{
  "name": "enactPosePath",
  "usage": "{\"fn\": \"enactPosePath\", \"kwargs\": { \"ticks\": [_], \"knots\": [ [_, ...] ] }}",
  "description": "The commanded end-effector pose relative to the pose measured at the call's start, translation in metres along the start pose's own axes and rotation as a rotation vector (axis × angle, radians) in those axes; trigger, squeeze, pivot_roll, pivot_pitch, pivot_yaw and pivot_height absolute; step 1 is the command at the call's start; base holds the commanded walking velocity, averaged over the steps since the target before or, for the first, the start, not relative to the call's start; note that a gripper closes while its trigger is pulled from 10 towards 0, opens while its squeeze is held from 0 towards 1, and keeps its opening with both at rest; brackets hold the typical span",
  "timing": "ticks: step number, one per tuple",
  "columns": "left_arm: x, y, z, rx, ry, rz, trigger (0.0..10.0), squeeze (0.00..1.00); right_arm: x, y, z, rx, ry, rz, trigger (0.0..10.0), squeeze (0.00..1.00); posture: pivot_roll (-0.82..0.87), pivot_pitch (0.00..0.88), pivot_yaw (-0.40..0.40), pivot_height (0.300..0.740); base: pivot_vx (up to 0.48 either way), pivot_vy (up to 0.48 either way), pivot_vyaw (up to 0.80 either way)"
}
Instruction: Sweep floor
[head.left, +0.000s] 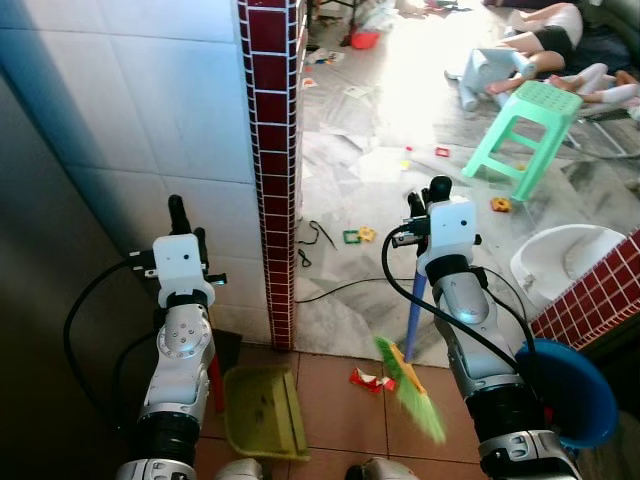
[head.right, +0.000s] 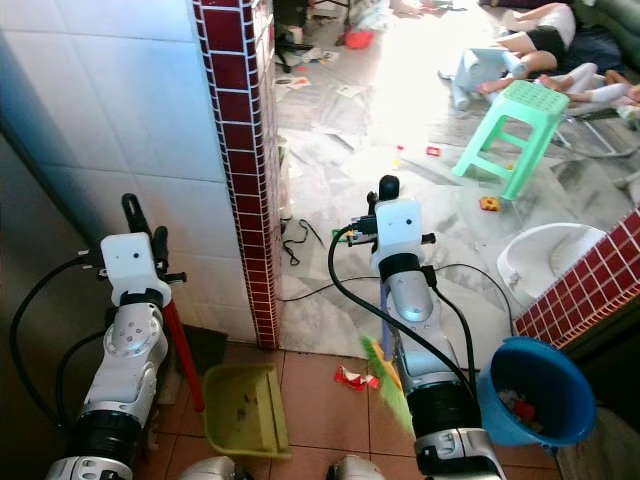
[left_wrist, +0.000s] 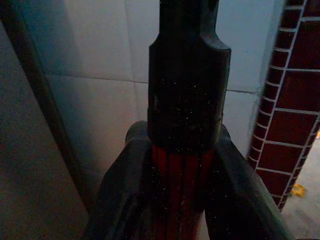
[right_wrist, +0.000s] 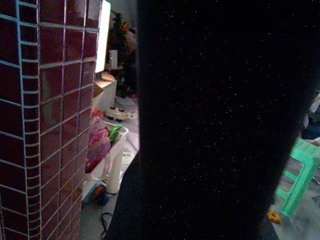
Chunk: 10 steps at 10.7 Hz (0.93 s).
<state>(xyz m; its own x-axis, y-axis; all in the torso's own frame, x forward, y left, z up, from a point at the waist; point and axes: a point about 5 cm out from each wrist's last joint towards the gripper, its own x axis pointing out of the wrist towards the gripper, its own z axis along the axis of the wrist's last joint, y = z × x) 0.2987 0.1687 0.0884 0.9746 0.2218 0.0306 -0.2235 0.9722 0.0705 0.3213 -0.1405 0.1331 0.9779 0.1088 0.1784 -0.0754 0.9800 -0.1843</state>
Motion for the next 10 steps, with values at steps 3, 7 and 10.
{"fn": "enactPosePath", "kwargs": {
  "ticks": [3, 7, 10],
  "knots": [
    [0.0068, -0.0068, 0.014, -0.004, -0.062, -0.023, 10.0, 0.0, 0.0047, -0.0045, 0.0119, -0.013, -0.055, -0.013, 10.0, 0.0, -0.05, 0.0, -0.02, 0.74, 0.0, -0.361, 0.0],
    [0.007, -0.0072, 0.0143, -0.011, -0.066, -0.024, 10.0, 0.0, 0.0057, -0.0069, 0.0132, -0.017, -0.059, -0.016, 10.0, 0.0, -0.05, 0.0, -0.018, 0.74, 0.0, -0.275, 0.0],
    [0.0078, 0.002, 0.0156, 0.058, -0.098, 0.07, 10.0, 0.0, 0.0051, -0.0078, 0.0118, -0.011, -0.052, -0.011, 10.0, 0.0, -0.05, 0.0, -0.02, 0.74, 0.0, 0.0, 0.0]
  ]
}}
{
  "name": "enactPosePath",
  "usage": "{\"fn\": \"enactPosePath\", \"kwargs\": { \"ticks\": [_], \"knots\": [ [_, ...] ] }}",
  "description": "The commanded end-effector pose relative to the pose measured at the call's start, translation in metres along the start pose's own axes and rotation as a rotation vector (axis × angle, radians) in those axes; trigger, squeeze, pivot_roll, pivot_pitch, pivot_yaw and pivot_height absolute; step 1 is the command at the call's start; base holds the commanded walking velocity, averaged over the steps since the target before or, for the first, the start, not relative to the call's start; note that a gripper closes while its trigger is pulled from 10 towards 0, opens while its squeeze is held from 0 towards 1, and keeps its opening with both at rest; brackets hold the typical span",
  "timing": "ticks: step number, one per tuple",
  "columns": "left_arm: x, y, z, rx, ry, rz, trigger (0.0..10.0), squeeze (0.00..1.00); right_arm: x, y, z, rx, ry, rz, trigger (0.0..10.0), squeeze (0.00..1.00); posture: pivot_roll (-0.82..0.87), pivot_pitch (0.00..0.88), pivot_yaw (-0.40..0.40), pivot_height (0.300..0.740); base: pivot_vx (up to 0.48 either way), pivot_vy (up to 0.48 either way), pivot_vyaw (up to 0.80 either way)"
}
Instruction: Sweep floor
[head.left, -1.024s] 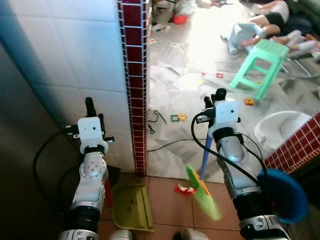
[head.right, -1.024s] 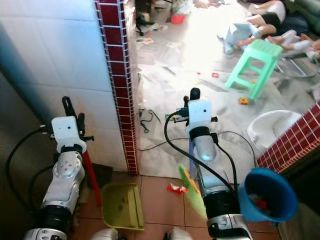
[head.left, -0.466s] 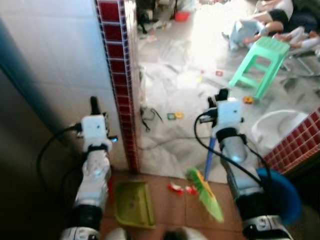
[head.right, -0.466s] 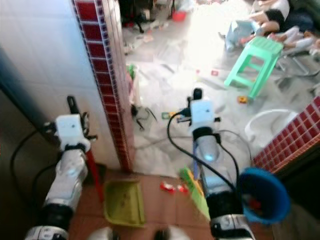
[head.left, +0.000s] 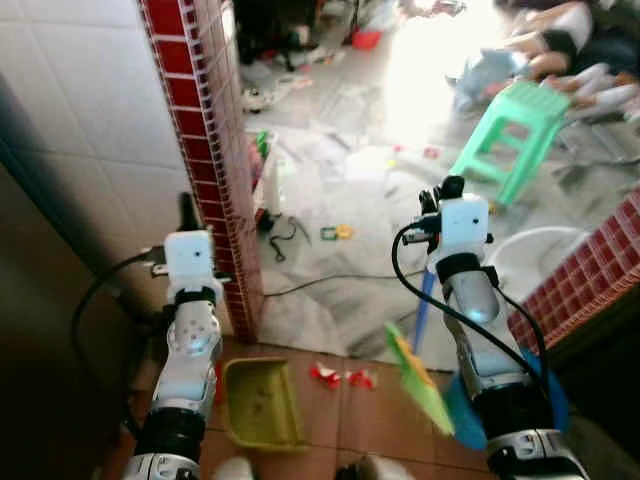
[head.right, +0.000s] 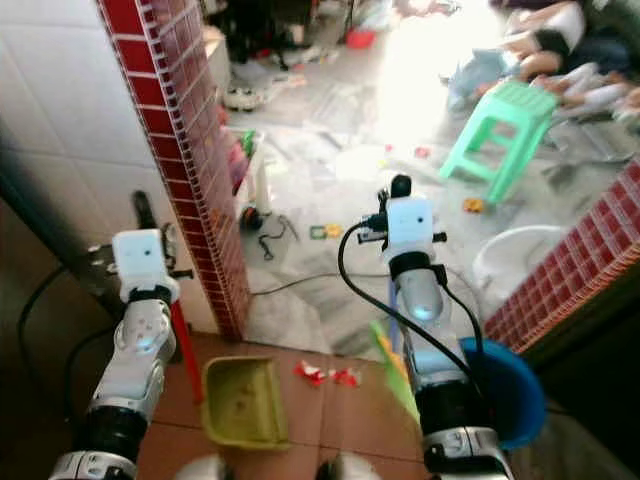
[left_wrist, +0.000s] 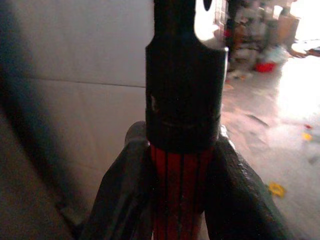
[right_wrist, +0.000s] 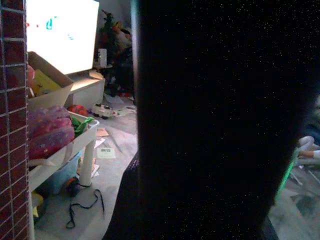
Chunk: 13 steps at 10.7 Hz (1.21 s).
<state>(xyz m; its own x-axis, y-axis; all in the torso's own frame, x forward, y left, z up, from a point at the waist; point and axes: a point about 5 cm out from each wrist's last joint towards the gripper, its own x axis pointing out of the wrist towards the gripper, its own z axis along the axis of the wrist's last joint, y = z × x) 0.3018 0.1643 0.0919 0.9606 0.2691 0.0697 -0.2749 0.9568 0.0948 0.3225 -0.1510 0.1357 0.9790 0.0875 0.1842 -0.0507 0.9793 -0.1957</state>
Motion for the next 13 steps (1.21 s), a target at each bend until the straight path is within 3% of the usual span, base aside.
{"fn": "enactPosePath", "kwargs": {
  "ticks": [1, 5, 6, 8, 13],
  "knots": [
    [0.008, 0.01, 0.01, 0.053, -0.07, 0.062, 10.0, 0.0, 0.005, 0.003, 0.011, 0.009, -0.047, 0.012, 10.0, 0.0, -0.05, 0.0, -0.02, 0.74, 0.0, 0.0, 0.0],
    [0.015, 0.002, 0.002, 0.038, -0.064, 0.111, 10.0, 0.0, 0.005, 0.0, 0.007, 0.053, -0.014, -0.008, 10.0, 0.0, -0.06, 0.0, -0.024, 0.74, 0.0, 0.0, 0.0],
    [0.017, -0.004, -0.001, -0.025, -0.038, 0.087, 10.0, 0.0, 0.007, 0.0, 0.008, 0.057, -0.011, -0.007, 10.0, 0.0, -0.07, 0.0, -0.023, 0.74, 0.0, 0.0, 0.0],
    [0.02, -0.015, -0.002, -0.005, -0.045, 0.047, 10.0, 0.0, 0.014, -0.001, 0.011, 0.069, 0.002, 0.005, 10.0, 0.0, -0.08, 0.022, -0.021, 0.74, 0.0, 0.0, 0.0],
    [0.005, -0.025, -0.032, 0.073, 0.028, 0.0, 10.0, 0.0, 0.018, 0.015, 0.016, 0.101, 0.005, 0.054, 10.0, 0.0, -0.09, 0.114, -0.034, 0.74, 0.0, 0.0, 0.0]
  ]
}}
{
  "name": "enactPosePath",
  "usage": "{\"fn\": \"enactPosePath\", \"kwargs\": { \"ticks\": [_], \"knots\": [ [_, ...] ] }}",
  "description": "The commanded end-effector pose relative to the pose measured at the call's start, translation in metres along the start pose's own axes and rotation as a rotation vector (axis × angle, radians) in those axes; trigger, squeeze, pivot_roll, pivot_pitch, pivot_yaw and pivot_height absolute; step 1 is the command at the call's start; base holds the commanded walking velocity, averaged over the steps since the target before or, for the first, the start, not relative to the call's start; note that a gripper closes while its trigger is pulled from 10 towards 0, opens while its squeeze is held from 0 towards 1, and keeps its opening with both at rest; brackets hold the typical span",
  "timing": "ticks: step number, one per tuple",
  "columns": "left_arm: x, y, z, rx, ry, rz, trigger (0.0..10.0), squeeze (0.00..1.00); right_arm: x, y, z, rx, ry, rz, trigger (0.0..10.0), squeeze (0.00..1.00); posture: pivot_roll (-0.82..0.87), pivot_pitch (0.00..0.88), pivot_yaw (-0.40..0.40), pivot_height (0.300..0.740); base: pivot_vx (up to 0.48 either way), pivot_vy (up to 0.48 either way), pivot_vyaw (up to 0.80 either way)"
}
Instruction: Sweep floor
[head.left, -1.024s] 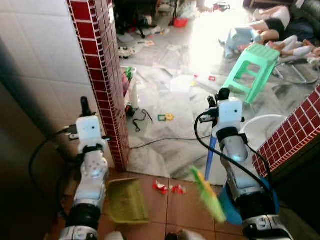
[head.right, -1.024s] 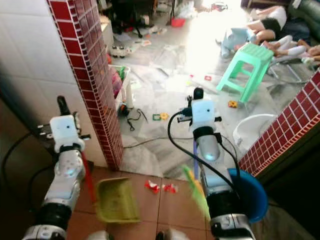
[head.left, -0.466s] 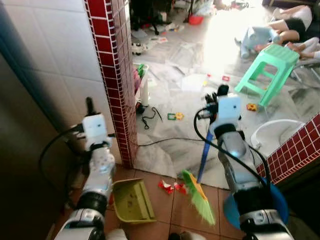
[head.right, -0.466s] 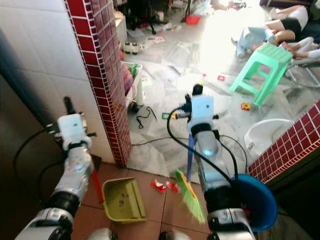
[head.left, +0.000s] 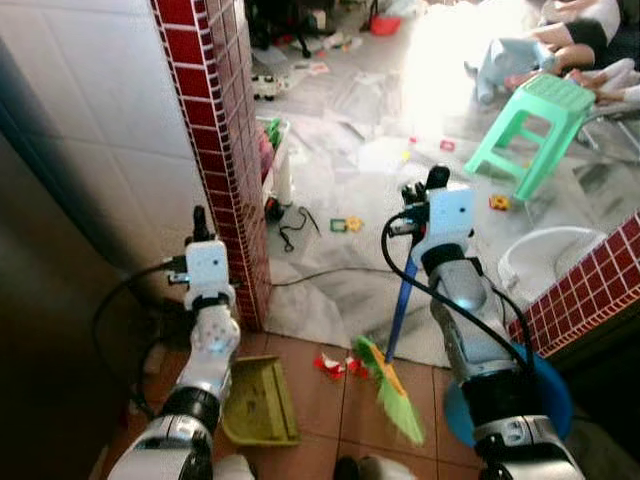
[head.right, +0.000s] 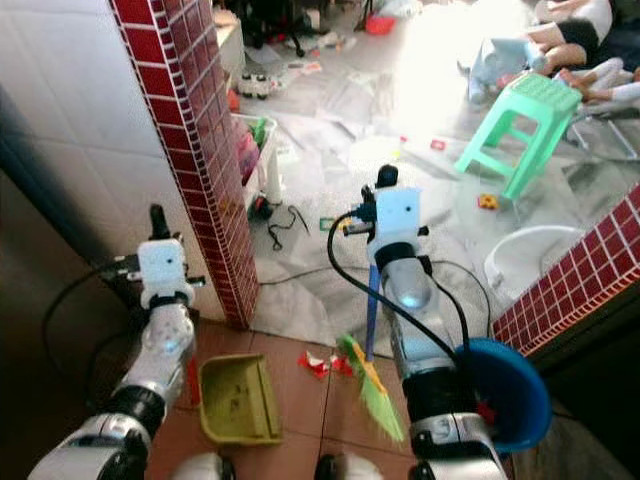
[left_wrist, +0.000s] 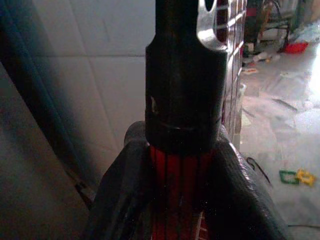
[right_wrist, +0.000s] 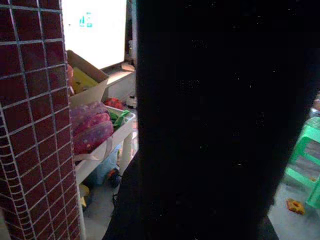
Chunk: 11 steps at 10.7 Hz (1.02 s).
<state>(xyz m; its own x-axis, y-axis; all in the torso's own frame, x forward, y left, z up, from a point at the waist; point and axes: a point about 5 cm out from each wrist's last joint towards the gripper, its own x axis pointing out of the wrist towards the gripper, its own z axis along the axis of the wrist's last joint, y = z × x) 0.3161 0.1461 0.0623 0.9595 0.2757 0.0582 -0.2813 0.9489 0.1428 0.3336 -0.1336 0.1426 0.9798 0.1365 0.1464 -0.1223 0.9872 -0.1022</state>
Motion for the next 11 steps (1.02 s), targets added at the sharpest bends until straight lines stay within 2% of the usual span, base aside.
{"fn": "enactPosePath", "kwargs": {
  "ticks": [1, 2, 4, 6, 8, 11],
  "knots": [
    [-0.003, -0.005, -0.006, 0.004, 0.037, -0.028, 10.0, 0.0, 0.006, 0.001, 0.009, 0.004, -0.025, 0.002, 10.0, 0.0, -0.09, 0.116, -0.039, 0.74, 0.0, 0.0, 0.0],
    [-0.005, -0.011, -0.012, -0.017, 0.077, -0.053, 10.0, 0.0, 0.009, 0.004, 0.011, 0.019, -0.022, 0.006, 10.0, 0.0, -0.1, 0.119, -0.045, 0.74, 0.0, 0.0, 0.0],
    [-0.007, -0.015, -0.013, -0.049, 0.089, -0.06, 10.0, 0.0, 0.011, 0.008, 0.01, 0.076, -0.001, -0.002, 10.0, 0.0, -0.1, 0.118, -0.049, 0.74, 0.0, 0.0, 0.0],
    [-0.008, -0.023, -0.013, -0.078, 0.111, -0.099, 10.0, 0.0, 0.012, 0.017, 0.01, 0.185, 0.028, 0.005, 10.0, 0.0, -0.11, 0.108, -0.05, 0.74, 0.0, 0.0, 0.0],
    [-0.008, -0.026, -0.014, -0.086, 0.124, -0.121, 10.0, 0.0, 0.011, 0.027, 0.011, 0.266, 0.054, 0.109, 10.0, 0.0, -0.12, 0.101, -0.046, 0.74, 0.0, 0.0, 0.0],
    [-0.008, -0.029, -0.014, -0.073, 0.137, -0.145, 10.0, 0.0, 0.006, 0.028, 0.014, 0.277, 0.085, 0.277, 10.0, 0.0, -0.13, 0.093, -0.041, 0.74, 0.0, 0.0, 0.0]
  ]
}}
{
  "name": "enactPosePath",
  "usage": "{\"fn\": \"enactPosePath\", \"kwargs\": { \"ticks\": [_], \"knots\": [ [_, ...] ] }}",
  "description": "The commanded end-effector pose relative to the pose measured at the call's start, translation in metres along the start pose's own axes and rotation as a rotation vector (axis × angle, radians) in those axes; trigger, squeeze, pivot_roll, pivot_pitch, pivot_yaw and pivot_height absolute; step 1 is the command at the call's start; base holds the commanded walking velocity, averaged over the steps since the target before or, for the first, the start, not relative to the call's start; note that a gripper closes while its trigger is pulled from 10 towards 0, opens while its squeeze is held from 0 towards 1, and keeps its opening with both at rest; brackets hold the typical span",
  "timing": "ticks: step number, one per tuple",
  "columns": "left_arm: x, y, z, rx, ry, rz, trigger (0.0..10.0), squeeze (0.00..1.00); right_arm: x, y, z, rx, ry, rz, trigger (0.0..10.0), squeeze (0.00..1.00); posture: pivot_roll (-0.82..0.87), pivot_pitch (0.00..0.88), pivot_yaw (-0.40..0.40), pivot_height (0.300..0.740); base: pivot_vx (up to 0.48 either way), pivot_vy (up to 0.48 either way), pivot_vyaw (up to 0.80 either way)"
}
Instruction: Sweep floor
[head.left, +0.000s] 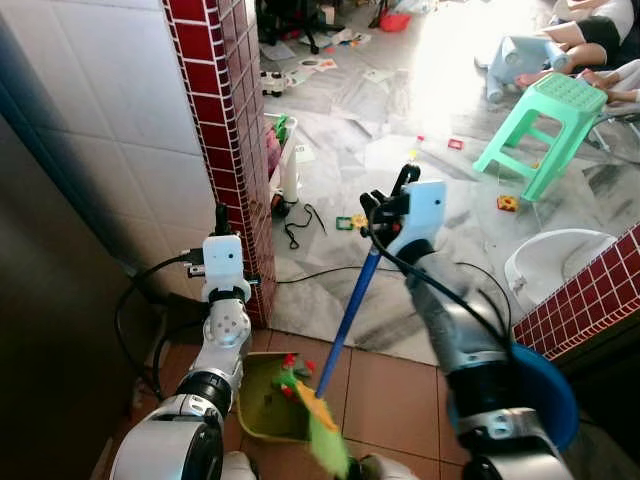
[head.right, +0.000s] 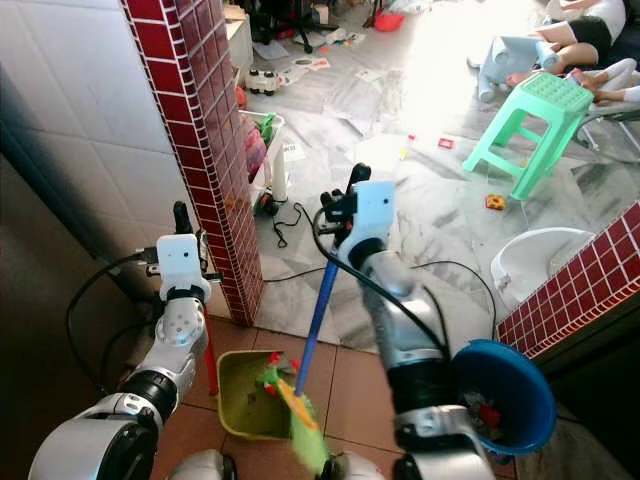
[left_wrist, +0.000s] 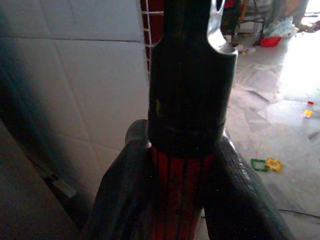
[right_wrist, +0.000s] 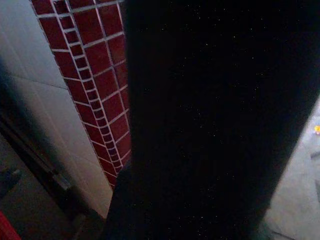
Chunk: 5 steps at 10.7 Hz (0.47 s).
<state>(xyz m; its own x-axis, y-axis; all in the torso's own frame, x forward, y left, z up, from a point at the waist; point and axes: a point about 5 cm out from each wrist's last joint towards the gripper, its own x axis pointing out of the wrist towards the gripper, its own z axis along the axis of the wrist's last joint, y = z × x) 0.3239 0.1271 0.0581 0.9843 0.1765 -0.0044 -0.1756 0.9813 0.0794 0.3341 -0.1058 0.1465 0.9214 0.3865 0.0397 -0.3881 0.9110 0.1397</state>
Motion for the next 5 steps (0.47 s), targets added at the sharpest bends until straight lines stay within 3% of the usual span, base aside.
{"fn": "enactPosePath", "kwargs": {
  "ticks": [1, 3, 4, 5],
  "knots": [
    [-0.008, -0.009, -0.014, -0.006, 0.091, -0.042, 10.0, 0.0, 0.0, 0.007, 0.013, 0.014, -0.03, 0.081, 10.0, 0.0, -0.13, 0.089, -0.037, 0.74, 0.0, 0.0, 0.0],
    [-0.008, -0.011, -0.016, -0.01, 0.115, -0.078, 10.0, 0.0, 0.004, 0.019, 0.038, -0.026, -0.12, 0.178, 10.0, 0.0, -0.13, 0.083, -0.029, 0.74, 0.0, 0.0, 0.0],
    [-0.008, -0.014, -0.016, -0.006, 0.12, -0.12, 10.0, 0.0, 0.007, 0.02, 0.062, -0.098, -0.22, 0.187, 10.0, 0.0, -0.14, 0.078, -0.021, 0.74, 0.0, 0.0, 0.0],
    [-0.007, -0.014, -0.016, 0.01, 0.129, -0.14, 10.0, 0.0, 0.009, 0.021, 0.09, -0.235, -0.337, 0.192, 10.0, 0.0, -0.13, 0.072, -0.015, 0.74, 0.0, 0.0, 0.0]
  ]
}}
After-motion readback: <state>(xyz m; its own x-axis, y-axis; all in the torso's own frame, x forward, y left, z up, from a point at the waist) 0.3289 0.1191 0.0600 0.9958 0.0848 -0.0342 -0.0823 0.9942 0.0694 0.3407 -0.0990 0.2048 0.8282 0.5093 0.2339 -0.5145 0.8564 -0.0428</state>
